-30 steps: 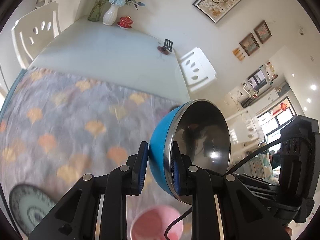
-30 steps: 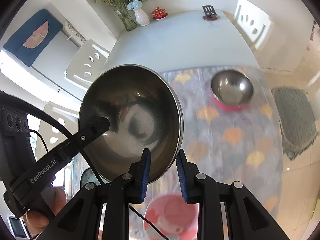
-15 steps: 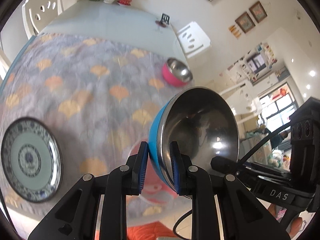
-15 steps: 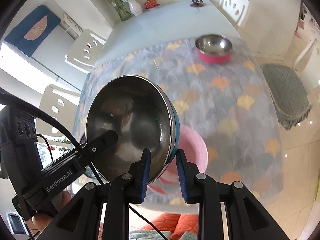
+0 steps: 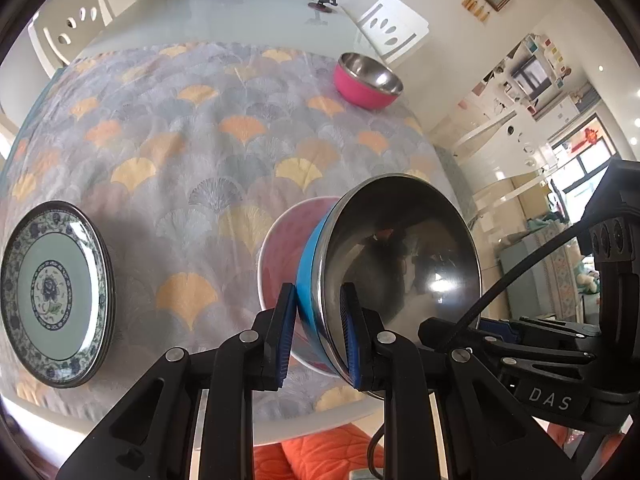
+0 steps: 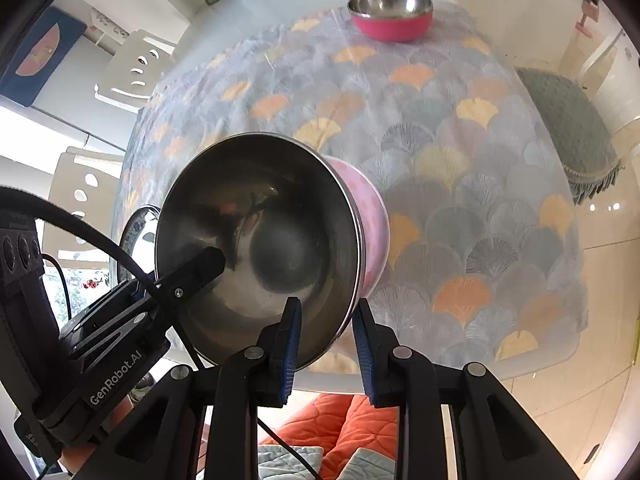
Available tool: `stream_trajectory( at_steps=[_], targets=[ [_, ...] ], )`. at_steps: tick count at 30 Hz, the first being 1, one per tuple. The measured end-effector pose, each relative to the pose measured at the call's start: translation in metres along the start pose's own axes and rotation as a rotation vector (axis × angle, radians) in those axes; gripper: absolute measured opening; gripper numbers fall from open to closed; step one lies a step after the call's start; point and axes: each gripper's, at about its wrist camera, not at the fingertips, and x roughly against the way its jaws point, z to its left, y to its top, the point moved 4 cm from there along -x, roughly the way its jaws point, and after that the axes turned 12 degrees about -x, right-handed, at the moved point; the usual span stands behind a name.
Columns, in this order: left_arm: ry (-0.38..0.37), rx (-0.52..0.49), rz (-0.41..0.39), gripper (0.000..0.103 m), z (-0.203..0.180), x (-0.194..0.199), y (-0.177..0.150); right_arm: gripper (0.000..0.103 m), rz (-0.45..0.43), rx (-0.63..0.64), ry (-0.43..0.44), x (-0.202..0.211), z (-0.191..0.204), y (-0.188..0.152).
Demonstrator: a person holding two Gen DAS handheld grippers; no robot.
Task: Organize plates and bowls
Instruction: 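Carry the blue steel bowl with both tools and lower it into the pink bowl, then open both tools and lift them off the blue bowl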
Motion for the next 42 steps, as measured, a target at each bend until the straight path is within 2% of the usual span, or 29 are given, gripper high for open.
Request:
stream_trajectory(
  at_steps=[10,14,22,26,30,37,42],
  targets=[
    [0.036,-0.007,0.047,0.019,0.001,-0.023,-0.001,0.025,0.02,-0.013,0.0,-0.012,-0.01,0.005],
    [0.067,-0.018,0.054,0.022,0.004,-0.025,0.002,0.026,0.026,-0.016,0.003,-0.014,-0.01,0.008],
    [0.135,-0.058,0.027,0.029,0.017,-0.019,0.005,0.025,0.005,0.025,0.001,-0.007,-0.003,0.01],
    [0.102,-0.009,0.056,0.029,0.029,-0.025,-0.004,0.025,0.031,0.04,0.005,-0.013,0.0,0.007],
    [0.078,0.007,0.043,0.029,0.029,-0.021,-0.002,0.025,0.053,0.04,0.008,-0.017,0.001,0.007],
    [0.053,-0.011,-0.023,0.029,0.026,-0.003,0.034,0.025,0.033,0.039,0.054,0.004,0.01,0.028],
    [0.065,-0.084,-0.062,0.029,0.023,0.009,0.083,0.025,-0.034,0.028,0.08,0.033,0.017,0.062]
  ],
)
